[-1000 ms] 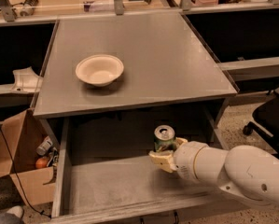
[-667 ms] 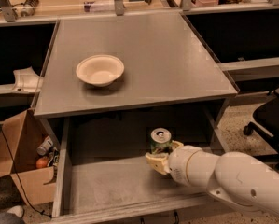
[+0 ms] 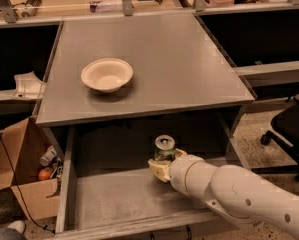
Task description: Place green can into top drawer
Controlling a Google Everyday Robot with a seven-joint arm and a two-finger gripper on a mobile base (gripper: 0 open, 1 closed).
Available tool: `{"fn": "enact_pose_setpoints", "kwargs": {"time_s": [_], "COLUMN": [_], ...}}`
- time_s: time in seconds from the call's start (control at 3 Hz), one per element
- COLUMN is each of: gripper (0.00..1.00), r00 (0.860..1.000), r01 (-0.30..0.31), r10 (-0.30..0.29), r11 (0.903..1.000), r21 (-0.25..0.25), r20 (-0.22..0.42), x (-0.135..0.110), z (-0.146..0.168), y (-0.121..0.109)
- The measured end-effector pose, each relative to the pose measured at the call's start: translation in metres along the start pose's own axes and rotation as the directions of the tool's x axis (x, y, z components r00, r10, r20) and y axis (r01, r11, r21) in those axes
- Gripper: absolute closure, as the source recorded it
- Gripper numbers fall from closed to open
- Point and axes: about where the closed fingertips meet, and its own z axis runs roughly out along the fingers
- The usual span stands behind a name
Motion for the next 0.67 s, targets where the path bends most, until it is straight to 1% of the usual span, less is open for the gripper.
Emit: {"fn": "enact_pose_setpoints", "kwargs": {"time_s": [0.33,0.67], "gripper": [1.00,1.00], "r00": [0.999,0.999], "r01": [-0.045,-0.047], "r10": [0.044,0.046], "r11": [0.9981,0.9980], "r21": [0.042,0.042], "r20": [0.020,0.019], "x": [0.0027,0.0034], "z": [0.0154,0.0155], "y": [-0.0003,-0.0001]}}
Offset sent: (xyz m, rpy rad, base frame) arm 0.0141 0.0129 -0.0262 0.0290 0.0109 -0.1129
